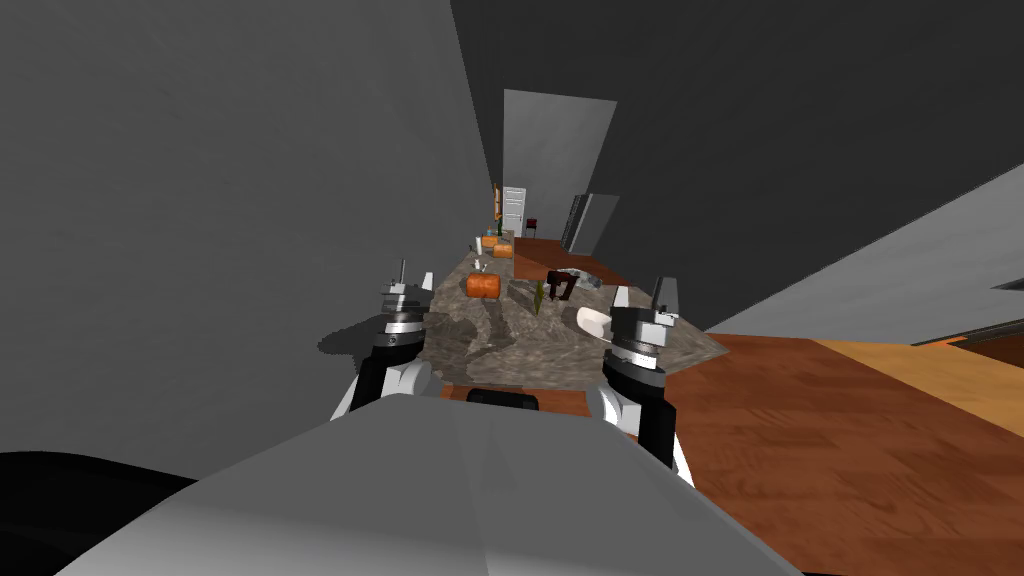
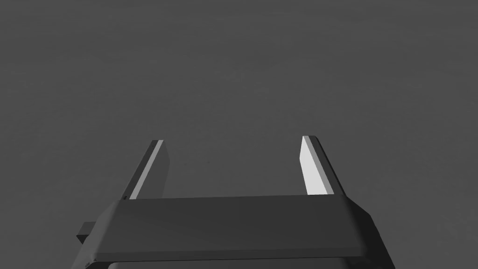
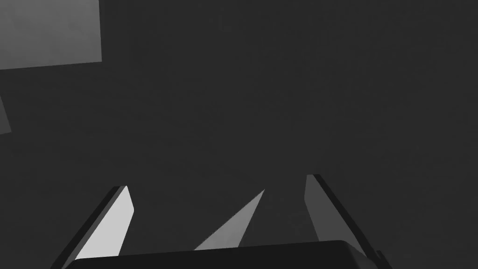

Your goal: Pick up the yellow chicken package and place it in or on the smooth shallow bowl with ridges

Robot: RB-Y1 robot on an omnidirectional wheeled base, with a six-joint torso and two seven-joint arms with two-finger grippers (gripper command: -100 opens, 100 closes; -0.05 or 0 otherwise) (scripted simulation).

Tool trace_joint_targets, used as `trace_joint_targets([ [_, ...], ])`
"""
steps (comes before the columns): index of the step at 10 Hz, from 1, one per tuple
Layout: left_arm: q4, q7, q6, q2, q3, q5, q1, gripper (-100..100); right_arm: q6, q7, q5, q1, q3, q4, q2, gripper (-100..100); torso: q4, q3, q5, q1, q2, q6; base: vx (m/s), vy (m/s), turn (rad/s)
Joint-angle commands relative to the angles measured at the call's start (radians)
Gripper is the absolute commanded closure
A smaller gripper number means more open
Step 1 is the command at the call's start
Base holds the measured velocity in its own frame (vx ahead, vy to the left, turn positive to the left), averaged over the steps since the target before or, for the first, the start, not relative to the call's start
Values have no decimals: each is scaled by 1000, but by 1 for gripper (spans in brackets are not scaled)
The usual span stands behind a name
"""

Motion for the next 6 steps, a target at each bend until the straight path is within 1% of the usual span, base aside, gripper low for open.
trace_joint_targets([
  [1, 0, 0, 0, 0, 0, 0, 0, 0, 1, -19, -10, -10, 8, 17, -35, -100, 0, 0, 0, 0, 0, 0, 4, -14, 20],
  [2, 0, 0, 0, 0, 0, 0, 0, 0, 2, -31, -17, -17, 14, 28, -50, -100, 0, 0, 0, -1, 0, 0, 6, -33, 24],
  [3, 0, 0, 0, 0, 0, 0, 0, 0, 3, -63, -34, -35, 28, 56, -76, -100, 0, 0, 0, -2, -1, 0, 14, -43, 44],
  [6, 0, 0, 0, 0, 0, 0, 0, 0, 5, -125, -66, -71, 57, 109, -107, -100, -1, -1, -1, -4, -3, 0, 34, -54, 43],
])
